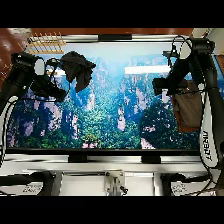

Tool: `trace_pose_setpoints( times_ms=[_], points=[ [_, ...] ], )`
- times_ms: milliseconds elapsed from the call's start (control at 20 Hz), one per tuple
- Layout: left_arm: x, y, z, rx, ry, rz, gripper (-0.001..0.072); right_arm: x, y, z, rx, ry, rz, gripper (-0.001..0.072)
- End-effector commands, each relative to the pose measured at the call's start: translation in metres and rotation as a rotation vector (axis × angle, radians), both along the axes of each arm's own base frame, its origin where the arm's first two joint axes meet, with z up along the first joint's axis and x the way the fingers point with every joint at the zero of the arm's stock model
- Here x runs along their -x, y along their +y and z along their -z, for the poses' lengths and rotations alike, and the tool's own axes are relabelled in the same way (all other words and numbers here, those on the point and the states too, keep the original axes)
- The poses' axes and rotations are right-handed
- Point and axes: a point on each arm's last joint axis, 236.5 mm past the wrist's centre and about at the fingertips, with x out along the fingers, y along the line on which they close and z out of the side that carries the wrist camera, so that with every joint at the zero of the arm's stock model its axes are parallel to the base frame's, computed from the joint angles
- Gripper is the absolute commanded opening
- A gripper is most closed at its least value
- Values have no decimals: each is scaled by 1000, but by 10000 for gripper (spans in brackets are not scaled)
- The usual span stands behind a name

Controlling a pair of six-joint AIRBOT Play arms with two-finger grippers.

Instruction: Fold the shirts.

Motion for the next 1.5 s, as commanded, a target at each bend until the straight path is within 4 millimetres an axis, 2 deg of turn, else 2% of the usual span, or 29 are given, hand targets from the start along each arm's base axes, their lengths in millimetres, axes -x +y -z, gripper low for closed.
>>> trace_pose_setpoints(
  times_ms=[0, 700, 800, 900, 1000, 1150, 1250, 1350, 1450],
  points=[
    [0, 0, 0, 0, 0, 1, 682, 0, 0, 0, 0, 0, 0, 577],
    [0, 0, 0, 0, 0, 1, 683, 0, 0, 0, 0, 0, 0, 577],
    [0, 0, 0, 0, 0, 0, 682, -7, 2, -1, -7, -29, 0, 577],
    [-4, -6, 1, 28, -16, -22, 682, -26, 6, -4, -22, -112, 4, 577],
    [-17, -19, 5, 76, -55, -9, 682, -26, 3, -4, -11, -112, 5, 577],
    [-22, -46, 16, 181, -46, -1, 682, -29, -4, -4, 17, -125, 6, 577],
    [-44, -57, 18, 228, -123, -13, 683, -35, -11, -5, 51, -149, -8, 577],
    [-83, -58, 14, 295, -256, -114, 684, -43, -19, -7, 84, -184, -5, 577],
    [-125, -59, 7, 390, -359, -176, 685, -50, -15, -7, 71, -213, -25, 577]
  ],
)
